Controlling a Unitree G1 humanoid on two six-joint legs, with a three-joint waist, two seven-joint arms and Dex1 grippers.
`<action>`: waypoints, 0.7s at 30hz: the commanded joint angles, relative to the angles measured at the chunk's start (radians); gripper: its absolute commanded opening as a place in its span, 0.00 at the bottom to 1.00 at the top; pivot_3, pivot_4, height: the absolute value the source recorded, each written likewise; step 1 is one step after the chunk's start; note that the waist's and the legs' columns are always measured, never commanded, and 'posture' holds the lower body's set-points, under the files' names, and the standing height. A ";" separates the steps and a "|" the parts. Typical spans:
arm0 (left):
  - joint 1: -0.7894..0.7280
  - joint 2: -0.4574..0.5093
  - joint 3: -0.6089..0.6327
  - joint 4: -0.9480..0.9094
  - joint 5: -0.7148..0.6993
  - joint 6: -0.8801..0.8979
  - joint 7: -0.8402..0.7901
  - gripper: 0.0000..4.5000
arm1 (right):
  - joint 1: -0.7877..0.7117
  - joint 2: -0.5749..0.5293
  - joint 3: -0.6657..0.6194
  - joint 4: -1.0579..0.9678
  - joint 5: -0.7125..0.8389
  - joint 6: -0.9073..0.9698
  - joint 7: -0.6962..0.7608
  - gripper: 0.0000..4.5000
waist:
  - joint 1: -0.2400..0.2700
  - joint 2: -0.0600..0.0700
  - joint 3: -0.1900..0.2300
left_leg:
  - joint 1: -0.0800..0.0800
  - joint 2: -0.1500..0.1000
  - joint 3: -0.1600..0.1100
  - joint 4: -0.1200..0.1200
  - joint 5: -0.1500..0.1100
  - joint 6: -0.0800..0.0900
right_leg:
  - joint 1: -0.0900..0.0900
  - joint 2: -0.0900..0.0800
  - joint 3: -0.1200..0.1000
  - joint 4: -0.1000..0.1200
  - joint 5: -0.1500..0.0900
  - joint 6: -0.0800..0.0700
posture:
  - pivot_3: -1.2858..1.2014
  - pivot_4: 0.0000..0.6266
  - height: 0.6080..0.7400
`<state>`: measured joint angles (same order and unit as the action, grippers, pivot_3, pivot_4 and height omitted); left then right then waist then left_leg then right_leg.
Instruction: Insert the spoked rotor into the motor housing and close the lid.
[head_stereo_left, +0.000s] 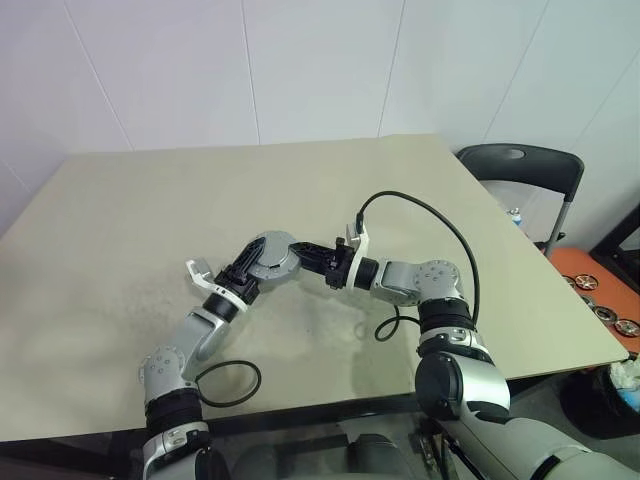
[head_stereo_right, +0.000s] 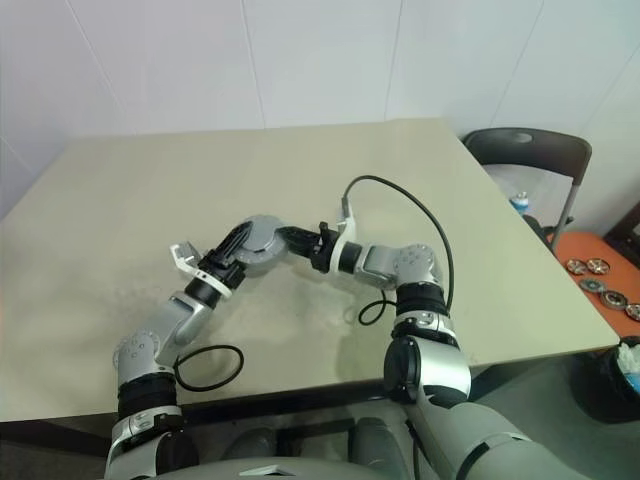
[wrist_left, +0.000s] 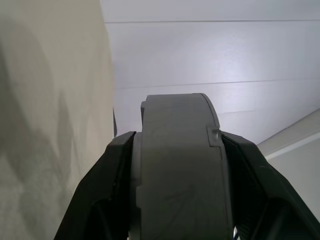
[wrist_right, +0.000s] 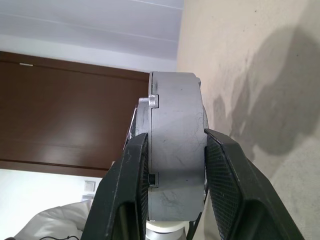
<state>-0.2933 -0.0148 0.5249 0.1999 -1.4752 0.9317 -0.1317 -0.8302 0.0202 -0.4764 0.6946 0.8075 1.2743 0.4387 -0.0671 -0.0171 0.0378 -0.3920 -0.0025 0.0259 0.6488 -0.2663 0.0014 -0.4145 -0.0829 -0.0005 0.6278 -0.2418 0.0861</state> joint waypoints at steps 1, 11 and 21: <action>-0.014 -0.017 -0.078 -0.031 -0.056 0.088 -0.012 0.52 | -0.011 0.018 0.020 -0.024 -0.002 -0.019 -0.016 0.29 | 0.000 0.000 0.000 | 0.001 0.000 0.000 0.000 0.000 0.000 | 0.001 0.000 0.000 0.000 0.000 0.000 | 0.52 0.00 1.00; 0.016 0.061 -0.142 -0.051 0.018 0.138 -0.052 0.52 | -0.005 0.019 0.027 -0.027 -0.007 -0.025 -0.013 0.29 | -0.001 0.000 0.000 | 0.001 0.000 -0.001 0.000 0.000 0.000 | 0.002 0.001 0.000 -0.001 0.000 0.000 | 0.52 0.00 1.00; 0.033 0.108 -0.163 -0.038 0.073 0.138 -0.095 0.52 | 0.001 0.021 0.040 -0.040 -0.015 -0.029 -0.013 0.29 | -0.001 0.000 0.000 | 0.001 0.000 -0.001 0.000 0.000 0.000 | 0.002 0.001 0.000 -0.001 0.000 0.000 | 0.52 0.00 1.00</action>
<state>-0.2563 0.0981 0.4441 0.1976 -1.4244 0.9998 -0.2119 -0.8015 0.0211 -0.4741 0.6943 0.7988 1.2604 0.4381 -0.0682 -0.0170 0.0379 -0.3908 -0.0020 0.0250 0.6488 -0.2663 0.0014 -0.4130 -0.0819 -0.0005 0.6270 -0.2419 0.0859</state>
